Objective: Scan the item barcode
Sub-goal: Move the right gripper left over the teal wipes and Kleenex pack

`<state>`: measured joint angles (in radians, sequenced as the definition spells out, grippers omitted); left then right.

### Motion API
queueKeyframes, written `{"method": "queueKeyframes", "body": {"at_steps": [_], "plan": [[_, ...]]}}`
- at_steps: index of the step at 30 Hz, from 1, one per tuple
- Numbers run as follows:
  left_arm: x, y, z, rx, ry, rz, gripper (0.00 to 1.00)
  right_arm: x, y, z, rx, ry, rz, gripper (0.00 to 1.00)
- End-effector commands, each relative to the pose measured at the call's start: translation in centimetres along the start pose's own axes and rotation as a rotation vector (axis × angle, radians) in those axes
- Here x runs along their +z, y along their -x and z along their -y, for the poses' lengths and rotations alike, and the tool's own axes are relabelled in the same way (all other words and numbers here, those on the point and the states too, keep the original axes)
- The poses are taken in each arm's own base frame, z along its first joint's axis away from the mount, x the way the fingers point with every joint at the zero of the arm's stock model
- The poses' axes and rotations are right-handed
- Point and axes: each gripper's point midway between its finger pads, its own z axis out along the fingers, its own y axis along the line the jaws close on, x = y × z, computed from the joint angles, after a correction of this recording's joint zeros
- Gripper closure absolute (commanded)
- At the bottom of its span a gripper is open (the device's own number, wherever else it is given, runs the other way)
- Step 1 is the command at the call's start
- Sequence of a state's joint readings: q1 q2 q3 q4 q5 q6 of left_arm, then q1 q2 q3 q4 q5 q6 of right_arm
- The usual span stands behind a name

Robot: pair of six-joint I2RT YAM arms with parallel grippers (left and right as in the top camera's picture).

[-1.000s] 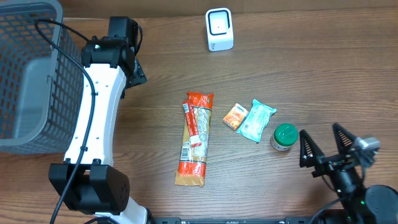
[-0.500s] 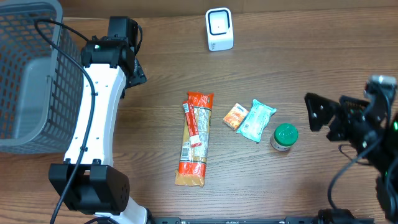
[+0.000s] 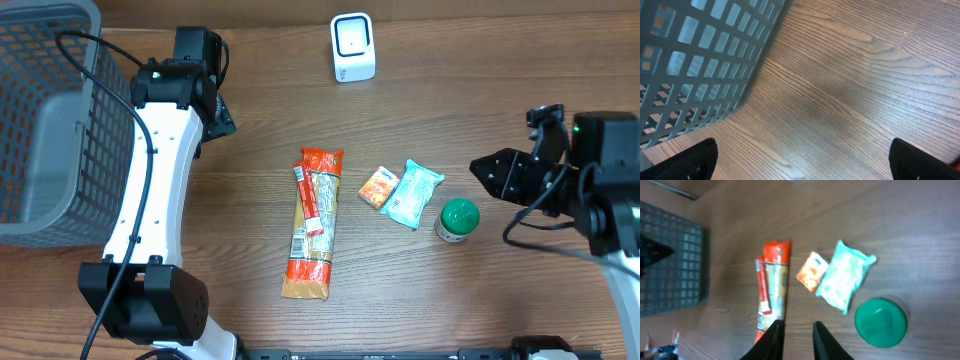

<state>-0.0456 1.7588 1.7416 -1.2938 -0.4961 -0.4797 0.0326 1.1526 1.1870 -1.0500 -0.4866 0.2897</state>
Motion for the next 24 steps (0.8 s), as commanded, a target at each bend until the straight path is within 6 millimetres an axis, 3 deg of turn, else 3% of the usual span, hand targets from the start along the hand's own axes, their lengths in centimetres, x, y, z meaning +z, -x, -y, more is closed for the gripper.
{"method": "queueKeyframes", "body": {"at_steps": [1,12,20,24], "plan": [[-0.5,0.4,0.0,-0.012,-0.012,0.014,0.01,0.6,0.2,1.1,0.004,-0.063,-0.019,0.71],[-0.5,0.4,0.0,-0.012,-0.012,0.014,0.00,3.3,-1.6,0.9,-0.081,-0.159,-0.102,0.46],[-0.5,0.4,0.0,-0.012,-0.012,0.014,0.00,5.5,-2.8,-0.8,-0.193,-0.190,-0.131,0.45],[-0.5,0.4,0.0,-0.012,-0.012,0.015,0.00,6.8,-3.1,-2.1,-0.240,-0.169,-0.136,0.36]]}}
